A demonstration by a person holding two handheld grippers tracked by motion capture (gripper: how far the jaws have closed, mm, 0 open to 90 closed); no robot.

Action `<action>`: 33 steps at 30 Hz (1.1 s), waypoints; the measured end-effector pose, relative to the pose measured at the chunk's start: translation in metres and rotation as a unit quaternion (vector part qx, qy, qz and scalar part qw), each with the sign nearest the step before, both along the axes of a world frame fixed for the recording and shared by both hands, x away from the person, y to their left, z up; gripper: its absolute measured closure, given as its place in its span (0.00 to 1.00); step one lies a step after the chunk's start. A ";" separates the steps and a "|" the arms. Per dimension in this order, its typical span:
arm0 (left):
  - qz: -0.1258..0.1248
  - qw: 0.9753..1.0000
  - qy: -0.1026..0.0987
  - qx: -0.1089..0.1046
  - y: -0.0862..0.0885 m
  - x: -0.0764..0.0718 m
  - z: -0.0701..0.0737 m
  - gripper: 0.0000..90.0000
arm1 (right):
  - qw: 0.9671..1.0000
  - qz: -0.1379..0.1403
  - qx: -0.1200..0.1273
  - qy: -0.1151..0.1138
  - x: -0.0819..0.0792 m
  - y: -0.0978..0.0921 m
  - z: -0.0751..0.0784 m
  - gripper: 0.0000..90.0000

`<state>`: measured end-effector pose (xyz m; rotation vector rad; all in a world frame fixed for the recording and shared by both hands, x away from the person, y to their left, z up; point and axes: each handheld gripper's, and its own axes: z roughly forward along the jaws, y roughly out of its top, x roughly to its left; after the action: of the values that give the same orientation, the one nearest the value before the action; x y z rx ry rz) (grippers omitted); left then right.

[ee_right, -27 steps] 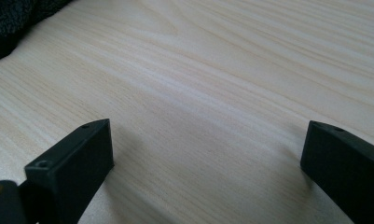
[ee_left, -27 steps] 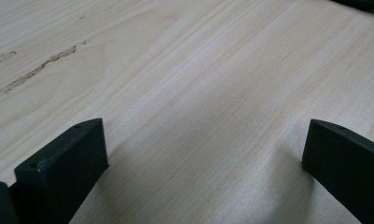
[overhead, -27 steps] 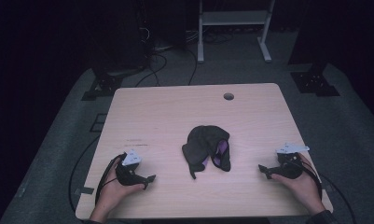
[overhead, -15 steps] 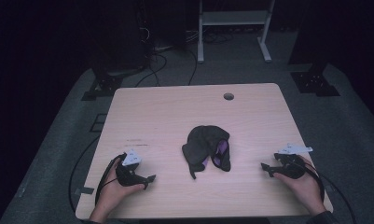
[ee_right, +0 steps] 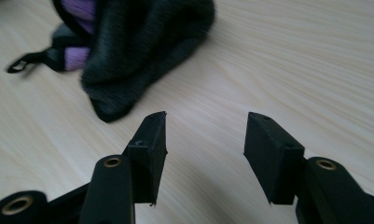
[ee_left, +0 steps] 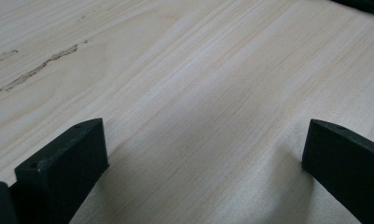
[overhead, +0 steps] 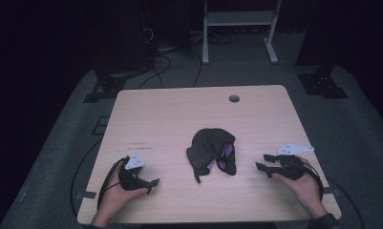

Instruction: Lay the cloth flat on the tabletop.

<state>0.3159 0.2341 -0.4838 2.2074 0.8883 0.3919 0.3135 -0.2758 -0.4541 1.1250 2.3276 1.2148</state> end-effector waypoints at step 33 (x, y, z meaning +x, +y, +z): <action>0.000 1.000 0.001 0.001 0.000 0.000 0.000 0.00 | 0.998 0.044 0.036 0.025 0.021 0.063 0.006 0.95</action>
<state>0.3158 0.2342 -0.4836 2.2105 0.8886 0.3908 0.3343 -0.2130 -0.4484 1.0980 2.4108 1.3268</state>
